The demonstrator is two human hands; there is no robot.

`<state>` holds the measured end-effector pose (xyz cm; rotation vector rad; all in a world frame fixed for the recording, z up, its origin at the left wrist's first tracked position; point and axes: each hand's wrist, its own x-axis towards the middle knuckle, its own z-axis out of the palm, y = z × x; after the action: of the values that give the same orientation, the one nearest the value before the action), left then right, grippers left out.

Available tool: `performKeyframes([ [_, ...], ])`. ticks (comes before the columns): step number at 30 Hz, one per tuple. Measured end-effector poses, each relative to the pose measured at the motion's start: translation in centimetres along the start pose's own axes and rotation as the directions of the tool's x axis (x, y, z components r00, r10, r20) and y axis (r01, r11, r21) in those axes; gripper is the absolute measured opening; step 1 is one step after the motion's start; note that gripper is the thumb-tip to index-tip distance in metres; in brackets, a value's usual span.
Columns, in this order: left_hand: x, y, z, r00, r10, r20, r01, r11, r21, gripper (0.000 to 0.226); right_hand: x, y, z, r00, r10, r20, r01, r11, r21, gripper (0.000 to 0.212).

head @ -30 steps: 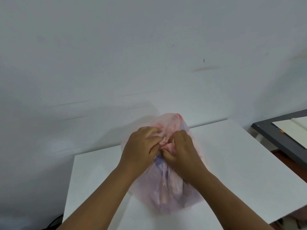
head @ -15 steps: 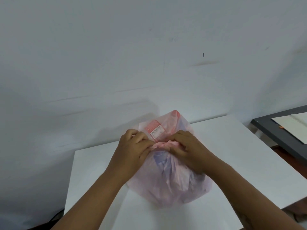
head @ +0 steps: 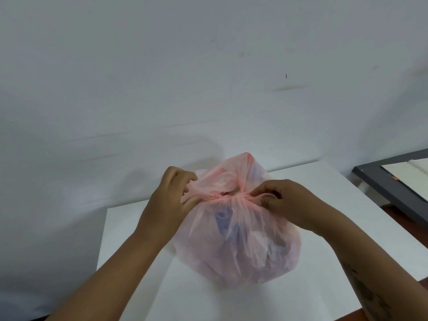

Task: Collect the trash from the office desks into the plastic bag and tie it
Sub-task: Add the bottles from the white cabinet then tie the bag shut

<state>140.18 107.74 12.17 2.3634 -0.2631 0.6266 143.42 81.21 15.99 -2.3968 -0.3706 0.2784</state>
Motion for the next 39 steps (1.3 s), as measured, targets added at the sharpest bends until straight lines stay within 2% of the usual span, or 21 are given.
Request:
performKeyframes([
  [2, -0.3, 0.1, 0.4, 0.993, -0.109, 0.039, 0.112, 0.992, -0.066, 0.033, -0.3, 0.0, -0.5, 0.996, 0.034, 0.081, -0.037, 0.999, 0.027, 0.022],
  [5, -0.4, -0.1, 0.8, 0.991, 0.018, 0.131, -0.022, 0.999, 0.032, 0.025, -0.4, -0.1, -1.1, 0.993, 0.043, 0.111, -0.044, 0.999, 0.008, 0.020],
  [7, -0.1, -0.3, 1.0, 0.981, 0.102, 0.166, -0.126, 0.982, 0.142, 0.023, -0.3, -0.4, -1.2, 0.998, 0.019, 0.064, -0.018, 1.000, -0.013, 0.014],
  [9, 0.4, -0.3, 1.3, 0.976, 0.135, 0.168, -0.165, 0.969, 0.182, 0.019, -0.1, -0.8, -1.1, 0.999, -0.029, -0.023, 0.028, 0.999, -0.036, 0.020],
  [10, 0.5, 0.1, 1.4, 0.983, 0.098, 0.156, -0.121, 0.981, 0.150, 0.018, -0.1, -0.9, -0.9, 0.996, -0.049, -0.071, 0.049, 0.999, -0.005, 0.025],
  [12, 0.6, 0.9, 1.4, 0.986, -0.061, 0.154, 0.061, 0.998, 0.005, 0.021, -0.1, -1.5, -0.4, 0.986, -0.047, -0.160, 0.072, 0.985, 0.155, 0.029],
  [14, 0.8, 1.6, 1.5, 0.955, -0.211, 0.209, 0.245, 0.957, -0.156, 0.023, -0.2, -2.0, 0.3, 0.976, -0.027, -0.215, 0.095, 0.945, 0.313, 0.029],
  [15, 1.0, 2.0, 1.6, 0.943, -0.247, 0.225, 0.294, 0.932, -0.212, 0.020, -0.3, -2.2, 0.6, 0.973, -0.021, -0.229, 0.107, 0.923, 0.370, 0.028],
  [17, 1.5, 2.7, 1.9, 0.933, -0.274, 0.233, 0.331, 0.907, -0.260, 0.007, -0.3, -2.3, 1.2, 0.969, -0.006, -0.245, 0.120, 0.884, 0.451, 0.023],
  [20, 2.4, 3.0, 2.1, 0.910, -0.292, 0.295, 0.367, 0.897, -0.247, 0.009, -0.2, -2.0, 1.8, 0.966, 0.033, -0.255, 0.105, 0.854, 0.510, 0.015],
  [22, 2.9, 3.3, 2.0, 0.905, -0.227, 0.359, 0.305, 0.936, -0.178, 0.010, -0.2, -1.7, 2.0, 0.967, 0.040, -0.253, 0.096, 0.861, 0.499, 0.015],
  [25, 3.7, 3.8, 2.3, 0.909, -0.068, 0.412, 0.064, 0.998, 0.025, 0.024, -0.3, -1.6, 2.1, 0.969, 0.024, -0.247, 0.099, 0.875, 0.475, 0.021],
  [29, 4.1, 3.6, 2.8, 0.895, -0.087, 0.437, -0.004, 0.979, 0.204, 0.022, -0.1, -1.6, 2.2, 0.967, 0.033, -0.254, 0.101, 0.863, 0.495, 0.023],
  [32, 4.1, 3.6, 2.6, 0.903, -0.060, 0.426, -0.045, 0.972, 0.232, 0.018, 0.0, -1.4, 2.1, 0.963, 0.043, -0.268, 0.101, 0.860, 0.501, 0.023],
  [34, 4.2, 3.8, 2.3, 0.916, -0.009, 0.400, -0.054, 0.988, 0.147, 0.008, 0.1, -1.3, 2.1, 0.955, 0.067, -0.288, 0.099, 0.845, 0.526, 0.023],
  [37, 4.2, 3.7, 1.6, 0.916, -0.101, 0.387, 0.134, 0.989, -0.061, 0.004, 0.2, -1.0, 2.0, 0.945, 0.125, -0.302, 0.083, 0.803, 0.591, 0.020],
  [39, 4.1, 3.5, 1.1, 0.911, -0.172, 0.376, 0.261, 0.945, -0.198, 0.007, 0.3, -0.8, 1.9, 0.946, 0.164, -0.278, 0.076, 0.724, 0.686, 0.014],
])
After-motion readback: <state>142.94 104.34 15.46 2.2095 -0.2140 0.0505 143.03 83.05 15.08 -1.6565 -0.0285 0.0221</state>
